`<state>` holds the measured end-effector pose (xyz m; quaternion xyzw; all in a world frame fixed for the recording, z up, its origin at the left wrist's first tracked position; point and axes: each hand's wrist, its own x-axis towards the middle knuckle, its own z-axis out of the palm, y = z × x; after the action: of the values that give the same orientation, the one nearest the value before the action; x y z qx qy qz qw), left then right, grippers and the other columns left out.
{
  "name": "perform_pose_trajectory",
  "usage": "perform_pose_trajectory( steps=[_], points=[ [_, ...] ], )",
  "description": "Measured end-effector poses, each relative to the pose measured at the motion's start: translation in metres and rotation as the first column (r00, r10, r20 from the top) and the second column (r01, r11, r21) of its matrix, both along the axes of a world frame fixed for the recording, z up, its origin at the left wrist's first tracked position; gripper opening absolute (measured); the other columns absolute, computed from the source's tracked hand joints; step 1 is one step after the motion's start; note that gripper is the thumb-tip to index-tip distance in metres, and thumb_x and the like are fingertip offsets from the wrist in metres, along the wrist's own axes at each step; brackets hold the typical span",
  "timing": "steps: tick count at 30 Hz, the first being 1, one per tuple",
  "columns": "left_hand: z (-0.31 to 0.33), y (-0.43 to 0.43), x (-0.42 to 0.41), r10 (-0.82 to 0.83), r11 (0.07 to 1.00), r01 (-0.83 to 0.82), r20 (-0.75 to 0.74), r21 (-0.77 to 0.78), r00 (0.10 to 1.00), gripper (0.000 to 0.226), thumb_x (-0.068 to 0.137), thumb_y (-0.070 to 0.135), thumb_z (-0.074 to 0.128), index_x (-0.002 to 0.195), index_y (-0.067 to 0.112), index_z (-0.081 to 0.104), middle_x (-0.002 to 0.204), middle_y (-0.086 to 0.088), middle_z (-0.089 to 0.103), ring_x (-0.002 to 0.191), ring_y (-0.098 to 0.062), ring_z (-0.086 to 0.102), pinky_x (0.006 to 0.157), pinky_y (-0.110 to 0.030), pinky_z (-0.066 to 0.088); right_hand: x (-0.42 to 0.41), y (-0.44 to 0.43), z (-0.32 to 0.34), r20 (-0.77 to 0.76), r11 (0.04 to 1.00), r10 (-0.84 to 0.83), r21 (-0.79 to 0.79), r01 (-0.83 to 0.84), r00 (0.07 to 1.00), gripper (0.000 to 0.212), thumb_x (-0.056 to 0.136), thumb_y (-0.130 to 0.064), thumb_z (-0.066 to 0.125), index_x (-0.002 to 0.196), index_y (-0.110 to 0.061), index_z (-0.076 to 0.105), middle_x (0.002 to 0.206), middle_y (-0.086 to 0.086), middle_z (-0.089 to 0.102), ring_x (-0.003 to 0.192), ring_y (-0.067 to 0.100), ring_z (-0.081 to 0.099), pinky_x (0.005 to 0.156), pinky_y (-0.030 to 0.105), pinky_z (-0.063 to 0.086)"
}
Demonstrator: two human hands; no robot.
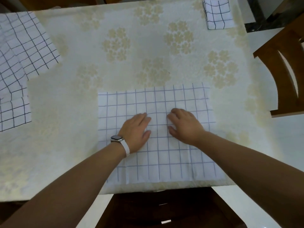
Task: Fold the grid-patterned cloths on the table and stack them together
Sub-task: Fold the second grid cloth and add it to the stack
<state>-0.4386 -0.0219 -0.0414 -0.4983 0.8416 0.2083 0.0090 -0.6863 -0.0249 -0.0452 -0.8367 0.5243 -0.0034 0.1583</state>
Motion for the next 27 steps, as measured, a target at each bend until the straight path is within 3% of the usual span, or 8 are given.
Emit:
perform_pose_trajectory(
  steps=[3,6,11,15,18,23,27],
  points=[
    [-0.011,0.002,0.007,-0.048,0.999,0.045,0.131,0.023,0.99,0.065,0.092,0.051,0.027,0.145,0.014,0.038,0.155,-0.01,0.03,0.142,-0.028,0.028,0.111,-0.046,0.03,0.001,0.003,-0.001,-0.057,0.999,0.01,0.041,-0.007,0.998,0.048,0.081,-0.033,0.066,0.121,-0.008,0.059,0.132,0.019,0.053,0.116,0.036,0.053,0.09,0.047,0.048],
    [-0.019,0.0,0.02,-0.072,0.997,0.065,0.236,0.036,0.969,0.071,0.092,0.062,0.013,0.153,0.024,0.013,0.161,-0.002,0.002,0.148,-0.022,0.002,0.118,-0.045,0.012,0.003,0.003,0.001,-0.066,0.999,0.016,0.05,-0.013,0.998,0.047,0.081,-0.034,0.063,0.12,-0.008,0.058,0.132,0.018,0.053,0.115,0.036,0.053,0.09,0.046,0.047],
    [-0.021,-0.002,0.025,-0.1,0.995,0.091,0.276,0.047,0.956,0.073,0.092,0.066,0.007,0.153,0.027,0.003,0.16,-0.002,-0.007,0.147,-0.021,-0.009,0.119,-0.047,0.004,0.005,-0.003,0.006,-0.083,0.998,0.031,0.051,-0.026,0.996,0.047,0.08,-0.036,0.061,0.118,-0.008,0.058,0.125,0.016,0.055,0.11,0.034,0.054,0.087,0.045,0.048],
    [-0.015,-0.019,0.021,-0.057,0.997,0.048,0.184,0.053,0.981,0.079,0.089,0.07,0.014,0.151,0.022,0.02,0.161,-0.006,0.006,0.148,-0.023,0.002,0.119,-0.046,0.01,0.01,-0.022,0.009,-0.057,1.0,-0.002,0.022,0.003,0.998,0.038,0.083,-0.038,0.057,0.109,-0.01,0.06,0.111,0.009,0.056,0.097,0.029,0.054,0.079,0.039,0.046],
    [-0.006,-0.052,0.015,0.02,0.999,-0.025,0.136,0.034,0.99,0.078,0.088,0.067,0.019,0.147,0.017,0.031,0.158,-0.008,0.019,0.145,-0.025,0.016,0.117,-0.042,0.019,0.011,-0.041,0.01,-0.029,0.999,-0.048,0.006,0.048,0.998,0.036,0.086,-0.036,0.056,0.11,-0.009,0.059,0.11,0.01,0.055,0.098,0.03,0.054,0.081,0.04,0.046],
    [0.005,-0.114,0.017,0.032,0.995,-0.054,0.237,0.085,0.971,0.066,0.094,0.047,0.042,0.15,0.019,0.022,0.158,-0.008,0.018,0.143,-0.025,0.019,0.114,-0.04,0.02,0.012,-0.089,0.017,-0.11,0.993,-0.097,0.058,0.104,0.989,0.054,0.092,-0.044,0.051,0.134,-0.011,0.045,0.136,0.013,0.043,0.124,0.032,0.042,0.099,0.043,0.039],
    [0.016,-0.146,0.018,-0.007,0.998,-0.011,0.322,0.054,0.947,0.048,0.089,0.036,0.05,0.132,0.017,0.041,0.137,-0.012,0.04,0.123,-0.03,0.039,0.094,-0.04,0.036,0.014,-0.124,0.024,-0.19,0.982,-0.106,0.132,0.132,0.976,0.065,0.089,-0.053,0.054,0.14,-0.014,0.038,0.138,0.012,0.039,0.126,0.032,0.04,0.101,0.045,0.039]
  ],
)
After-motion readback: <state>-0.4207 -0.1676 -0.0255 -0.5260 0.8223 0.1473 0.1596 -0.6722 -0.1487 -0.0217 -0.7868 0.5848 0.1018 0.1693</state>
